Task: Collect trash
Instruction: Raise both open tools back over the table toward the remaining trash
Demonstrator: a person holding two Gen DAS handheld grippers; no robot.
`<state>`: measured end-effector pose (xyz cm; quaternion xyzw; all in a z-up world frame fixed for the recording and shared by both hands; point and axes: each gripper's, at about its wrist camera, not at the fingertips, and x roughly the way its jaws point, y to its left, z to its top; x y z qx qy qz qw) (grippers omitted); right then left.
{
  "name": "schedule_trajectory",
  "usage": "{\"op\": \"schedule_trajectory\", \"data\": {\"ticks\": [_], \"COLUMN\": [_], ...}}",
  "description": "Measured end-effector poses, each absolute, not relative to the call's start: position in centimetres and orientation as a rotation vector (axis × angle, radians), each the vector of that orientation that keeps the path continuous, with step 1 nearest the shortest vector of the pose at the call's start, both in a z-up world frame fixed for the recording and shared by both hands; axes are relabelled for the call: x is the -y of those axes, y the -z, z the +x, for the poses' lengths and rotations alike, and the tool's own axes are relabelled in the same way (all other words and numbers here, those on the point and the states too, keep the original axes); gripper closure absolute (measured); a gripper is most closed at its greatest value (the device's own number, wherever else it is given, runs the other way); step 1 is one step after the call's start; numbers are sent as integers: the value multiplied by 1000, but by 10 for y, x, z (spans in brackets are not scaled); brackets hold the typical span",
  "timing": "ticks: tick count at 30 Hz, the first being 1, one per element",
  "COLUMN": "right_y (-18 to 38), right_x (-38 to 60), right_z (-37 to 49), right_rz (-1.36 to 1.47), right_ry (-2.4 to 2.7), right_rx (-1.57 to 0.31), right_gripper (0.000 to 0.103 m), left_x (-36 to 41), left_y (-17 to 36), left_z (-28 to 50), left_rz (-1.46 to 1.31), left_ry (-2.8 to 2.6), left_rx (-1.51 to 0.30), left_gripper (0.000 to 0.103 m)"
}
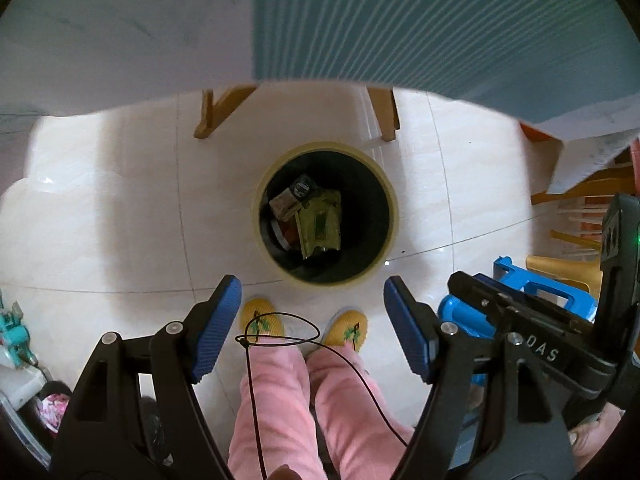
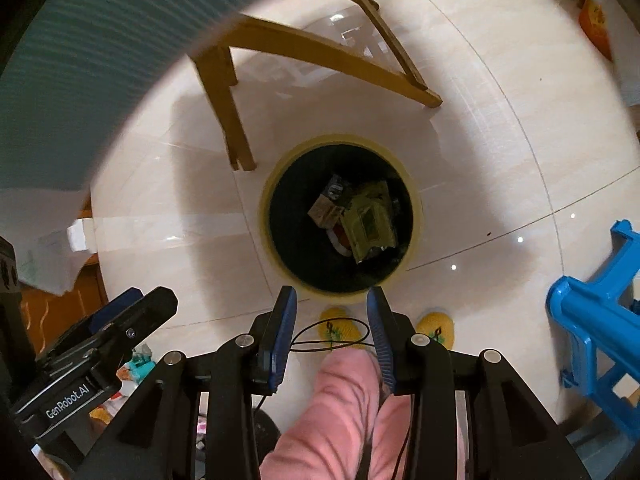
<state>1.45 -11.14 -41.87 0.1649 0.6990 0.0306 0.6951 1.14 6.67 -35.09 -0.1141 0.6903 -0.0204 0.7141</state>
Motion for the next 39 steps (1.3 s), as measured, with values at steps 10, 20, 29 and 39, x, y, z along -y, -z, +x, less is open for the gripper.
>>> {"op": "schedule_trajectory", "data": {"ticks": [10, 20, 29, 39], "right_y": [247, 85, -27, -74], "right_x": [92, 77, 82, 115], "right_z": [-15, -23, 3, 99], "right_rz": [296, 226, 186, 218], "right_ry": [-129, -134, -92, -100], "right_rx": [-1507, -1301, -1088, -996], "right_gripper": [66, 66, 66, 65], "left_x": [-86, -115, -116, -95], "left_y": [186, 38, -43, -62], "left_z": [-5, 20, 72, 168], "left_rz": [-212, -211, -232, -279], "left_ry": [73, 145, 198, 195], "left_rx": [-1431, -1225, -1088, -1069], "left_gripper": [32, 32, 32, 32]}}
